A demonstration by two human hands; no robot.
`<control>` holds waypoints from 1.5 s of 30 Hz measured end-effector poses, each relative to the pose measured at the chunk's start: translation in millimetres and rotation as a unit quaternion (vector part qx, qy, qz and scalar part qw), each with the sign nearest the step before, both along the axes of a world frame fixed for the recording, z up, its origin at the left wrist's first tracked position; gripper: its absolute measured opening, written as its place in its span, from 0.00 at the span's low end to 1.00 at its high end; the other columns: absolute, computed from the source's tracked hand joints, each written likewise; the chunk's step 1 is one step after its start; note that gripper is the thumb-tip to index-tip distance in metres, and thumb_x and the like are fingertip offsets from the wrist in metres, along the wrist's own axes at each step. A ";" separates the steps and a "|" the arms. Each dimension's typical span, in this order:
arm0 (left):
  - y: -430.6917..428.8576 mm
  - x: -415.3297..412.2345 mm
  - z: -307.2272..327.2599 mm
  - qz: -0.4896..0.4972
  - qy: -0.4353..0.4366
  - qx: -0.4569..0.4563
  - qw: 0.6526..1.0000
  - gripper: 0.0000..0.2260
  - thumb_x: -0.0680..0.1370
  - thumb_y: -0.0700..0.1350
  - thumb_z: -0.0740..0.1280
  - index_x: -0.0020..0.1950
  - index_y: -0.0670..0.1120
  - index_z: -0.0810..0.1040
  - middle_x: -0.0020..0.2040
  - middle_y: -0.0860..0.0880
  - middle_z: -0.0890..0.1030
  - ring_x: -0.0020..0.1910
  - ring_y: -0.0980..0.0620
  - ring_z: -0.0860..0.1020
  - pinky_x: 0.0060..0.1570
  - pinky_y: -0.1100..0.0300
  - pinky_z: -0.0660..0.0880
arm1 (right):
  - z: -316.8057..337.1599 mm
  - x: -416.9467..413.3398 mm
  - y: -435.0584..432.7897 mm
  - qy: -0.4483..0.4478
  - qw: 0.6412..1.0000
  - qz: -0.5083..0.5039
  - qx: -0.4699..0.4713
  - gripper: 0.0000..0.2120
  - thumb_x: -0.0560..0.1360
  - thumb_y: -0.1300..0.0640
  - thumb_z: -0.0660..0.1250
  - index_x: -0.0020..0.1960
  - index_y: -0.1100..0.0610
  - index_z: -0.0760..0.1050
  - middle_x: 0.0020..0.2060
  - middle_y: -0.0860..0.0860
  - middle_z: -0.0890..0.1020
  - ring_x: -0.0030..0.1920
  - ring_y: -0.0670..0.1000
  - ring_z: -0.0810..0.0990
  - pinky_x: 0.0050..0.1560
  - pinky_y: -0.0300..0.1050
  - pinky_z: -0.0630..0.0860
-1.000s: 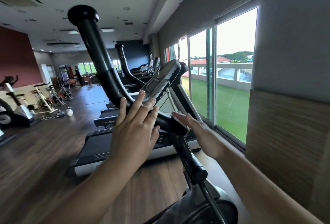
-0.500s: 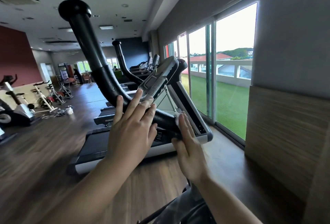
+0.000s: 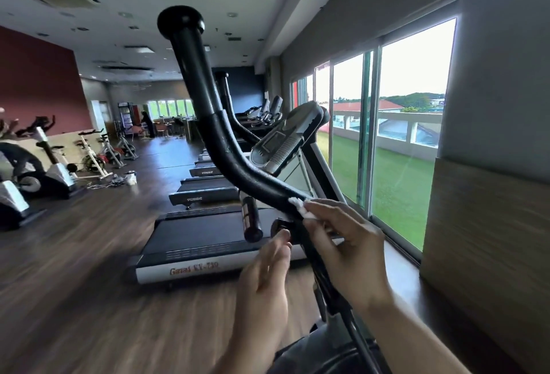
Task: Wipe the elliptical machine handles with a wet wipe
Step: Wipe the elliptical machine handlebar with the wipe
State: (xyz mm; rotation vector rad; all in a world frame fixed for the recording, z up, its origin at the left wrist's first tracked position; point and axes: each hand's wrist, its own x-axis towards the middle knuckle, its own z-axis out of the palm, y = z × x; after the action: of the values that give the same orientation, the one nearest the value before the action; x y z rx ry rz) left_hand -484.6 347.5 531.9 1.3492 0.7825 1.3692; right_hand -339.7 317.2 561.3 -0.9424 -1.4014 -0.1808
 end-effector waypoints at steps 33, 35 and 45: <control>46.0 -6.0 61.6 0.374 0.280 0.381 0.798 0.33 0.85 0.57 0.50 0.84 0.40 0.46 0.84 0.43 0.38 0.84 0.44 0.43 0.80 0.41 0.55 | 54.5 2.0 55.2 -0.078 0.995 0.021 -0.060 0.20 0.74 0.56 0.58 0.58 0.49 0.85 0.53 0.36 0.84 0.57 0.39 0.82 0.56 0.31 0.73; 45.1 1.5 54.6 0.388 0.287 0.375 0.792 0.34 0.85 0.59 0.49 0.83 0.41 0.42 0.84 0.44 0.36 0.84 0.45 0.42 0.80 0.40 0.56 | 55.3 10.1 58.7 -0.097 0.993 0.042 -0.061 0.21 0.73 0.54 0.58 0.58 0.50 0.85 0.54 0.35 0.84 0.57 0.38 0.82 0.57 0.30 0.73; 29.0 15.1 74.5 0.227 -0.038 0.281 0.932 0.33 0.85 0.57 0.54 0.84 0.47 0.43 0.84 0.60 0.48 0.80 0.70 0.49 0.76 0.72 0.51 | 65.5 14.0 69.4 -0.179 0.974 0.132 -0.037 0.22 0.74 0.64 0.61 0.63 0.51 0.84 0.61 0.40 0.84 0.64 0.39 0.80 0.64 0.30 0.72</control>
State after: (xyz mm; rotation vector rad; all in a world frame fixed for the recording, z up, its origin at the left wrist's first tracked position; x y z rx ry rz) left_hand -469.5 376.5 606.4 1.5916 0.7014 2.1160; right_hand -325.7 386.6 626.8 -0.7984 -1.8621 -0.1010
